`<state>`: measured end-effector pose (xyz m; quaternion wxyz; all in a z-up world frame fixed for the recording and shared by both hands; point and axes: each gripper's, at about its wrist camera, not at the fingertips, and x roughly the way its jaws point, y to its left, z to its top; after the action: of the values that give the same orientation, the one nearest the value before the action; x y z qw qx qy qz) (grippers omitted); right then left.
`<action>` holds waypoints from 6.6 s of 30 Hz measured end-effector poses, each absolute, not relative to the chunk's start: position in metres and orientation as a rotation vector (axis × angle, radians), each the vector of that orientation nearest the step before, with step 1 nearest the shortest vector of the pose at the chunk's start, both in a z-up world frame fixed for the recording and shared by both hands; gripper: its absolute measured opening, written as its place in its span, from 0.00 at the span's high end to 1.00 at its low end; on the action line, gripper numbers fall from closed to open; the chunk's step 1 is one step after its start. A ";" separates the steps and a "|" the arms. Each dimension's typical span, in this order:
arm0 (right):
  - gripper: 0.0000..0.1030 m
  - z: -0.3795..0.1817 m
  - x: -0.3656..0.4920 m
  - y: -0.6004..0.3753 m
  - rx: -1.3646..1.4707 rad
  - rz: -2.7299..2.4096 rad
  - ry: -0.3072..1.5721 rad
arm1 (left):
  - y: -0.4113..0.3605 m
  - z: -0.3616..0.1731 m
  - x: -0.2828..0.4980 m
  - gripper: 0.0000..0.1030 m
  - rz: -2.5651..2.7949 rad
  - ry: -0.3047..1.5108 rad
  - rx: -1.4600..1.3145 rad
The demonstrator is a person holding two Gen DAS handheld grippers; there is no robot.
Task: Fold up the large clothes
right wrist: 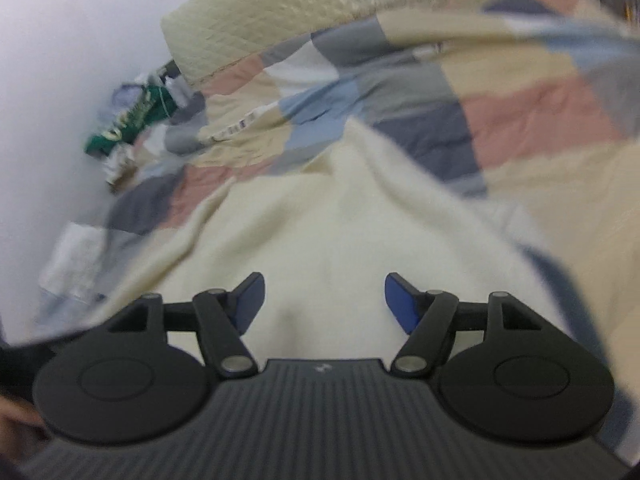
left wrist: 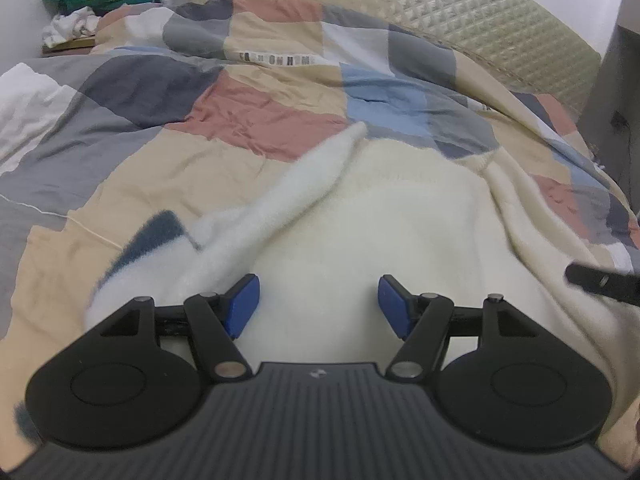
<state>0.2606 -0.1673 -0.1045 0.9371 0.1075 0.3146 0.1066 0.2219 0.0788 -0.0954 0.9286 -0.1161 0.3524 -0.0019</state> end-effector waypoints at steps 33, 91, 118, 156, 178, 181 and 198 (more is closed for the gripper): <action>0.87 -0.136 0.247 -0.283 0.471 -0.239 0.657 | 0.074 -0.086 0.203 0.31 -0.008 0.693 -0.261; 0.78 -0.097 0.131 -0.232 0.710 -0.120 0.558 | 0.127 -0.114 0.136 0.70 -0.080 0.724 -1.018; 0.46 -0.175 0.145 -0.224 1.163 -0.071 0.653 | 0.127 -0.120 0.134 0.69 -0.063 0.709 -1.032; 0.78 -0.049 0.144 -0.217 0.742 0.133 0.506 | 0.137 -0.017 0.148 0.83 -0.204 0.615 -0.854; 0.76 -0.131 0.321 -0.216 0.455 0.120 0.547 | 0.124 -0.118 0.321 0.77 -0.203 0.607 -0.602; 0.76 -0.129 0.322 -0.218 0.467 0.122 0.556 | 0.127 -0.113 0.318 0.76 -0.215 0.595 -0.612; 0.22 -0.069 0.249 -0.281 0.540 -0.028 0.464 | 0.164 -0.075 0.265 0.36 0.001 0.540 -0.493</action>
<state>0.2493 -0.2809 -0.0688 0.9371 0.2645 0.2272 -0.0136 0.2652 0.1640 -0.0752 0.9340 -0.2409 0.2639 0.0004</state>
